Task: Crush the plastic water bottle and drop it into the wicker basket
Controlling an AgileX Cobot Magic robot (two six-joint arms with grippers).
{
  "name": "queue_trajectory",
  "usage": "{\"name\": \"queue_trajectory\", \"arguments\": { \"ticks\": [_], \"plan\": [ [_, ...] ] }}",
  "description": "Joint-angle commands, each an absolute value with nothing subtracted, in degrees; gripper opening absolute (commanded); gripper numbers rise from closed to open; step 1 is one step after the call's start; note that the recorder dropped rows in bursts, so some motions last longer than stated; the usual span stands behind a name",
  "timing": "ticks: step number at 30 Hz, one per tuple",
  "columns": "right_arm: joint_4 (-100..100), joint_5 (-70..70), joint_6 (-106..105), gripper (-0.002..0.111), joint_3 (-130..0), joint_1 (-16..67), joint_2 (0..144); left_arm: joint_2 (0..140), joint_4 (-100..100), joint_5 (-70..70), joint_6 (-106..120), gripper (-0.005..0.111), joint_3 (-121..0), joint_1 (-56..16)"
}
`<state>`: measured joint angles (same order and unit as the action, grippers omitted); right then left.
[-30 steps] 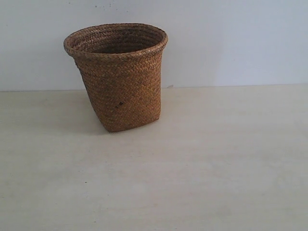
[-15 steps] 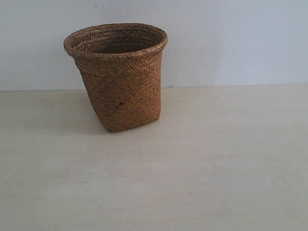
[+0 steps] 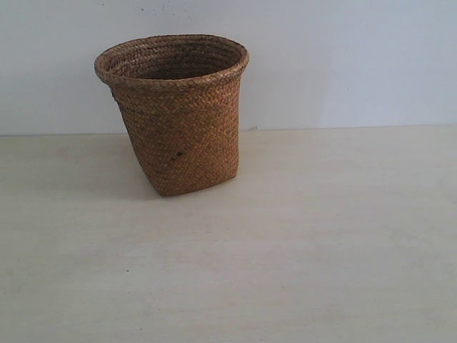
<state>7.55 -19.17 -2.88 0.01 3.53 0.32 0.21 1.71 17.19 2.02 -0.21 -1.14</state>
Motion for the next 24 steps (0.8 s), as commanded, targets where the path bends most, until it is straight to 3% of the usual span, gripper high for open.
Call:
{"name": "queue_trajectory", "arguments": {
  "ticks": [1,24],
  "plan": [
    [7.2,-19.2,-6.8,0.000,0.0,3.3,0.0,0.0,2.4,17.1,2.2,0.004,0.0,-1.0],
    [6.2,-19.2,-2.9,0.000,0.0,3.3,0.0,0.0,2.4,17.1,2.2,0.004,0.0,-1.0]
  ]
}}
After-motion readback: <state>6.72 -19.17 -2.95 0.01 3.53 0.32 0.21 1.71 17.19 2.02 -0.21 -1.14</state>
